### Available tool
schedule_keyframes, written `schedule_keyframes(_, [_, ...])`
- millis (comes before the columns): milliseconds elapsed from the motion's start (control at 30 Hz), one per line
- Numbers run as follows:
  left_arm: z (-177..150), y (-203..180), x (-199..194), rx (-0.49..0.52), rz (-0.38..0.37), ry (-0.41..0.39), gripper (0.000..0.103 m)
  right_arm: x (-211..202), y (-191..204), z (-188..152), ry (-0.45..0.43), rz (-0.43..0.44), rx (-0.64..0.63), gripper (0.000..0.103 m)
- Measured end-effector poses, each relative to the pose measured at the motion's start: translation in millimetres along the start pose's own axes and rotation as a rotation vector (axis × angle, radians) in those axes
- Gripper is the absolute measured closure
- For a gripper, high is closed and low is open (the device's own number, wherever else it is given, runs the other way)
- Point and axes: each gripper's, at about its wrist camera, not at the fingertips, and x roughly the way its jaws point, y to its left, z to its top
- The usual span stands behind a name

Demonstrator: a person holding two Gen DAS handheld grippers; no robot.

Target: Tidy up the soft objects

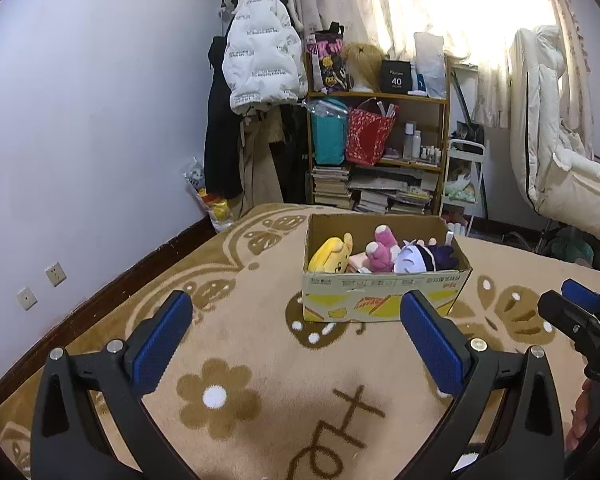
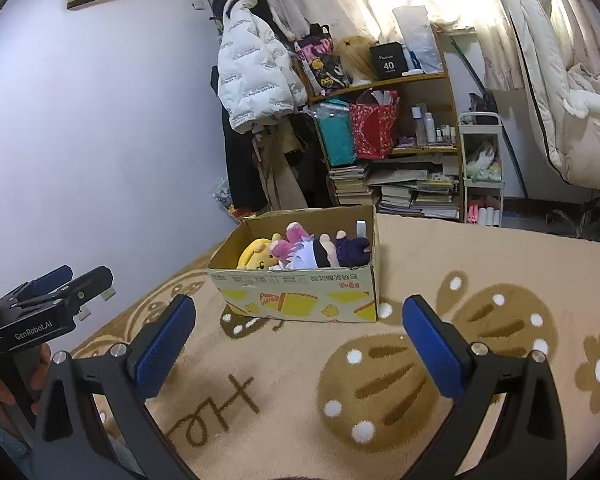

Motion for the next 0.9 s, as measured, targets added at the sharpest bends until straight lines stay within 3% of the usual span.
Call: schedule_keyframes(900, [-2.9,-13.5,10.6,0.06,0.032,0.017,0.0,10.2,-13.9,-4.1,0.038,-0.016,0.076,0.0])
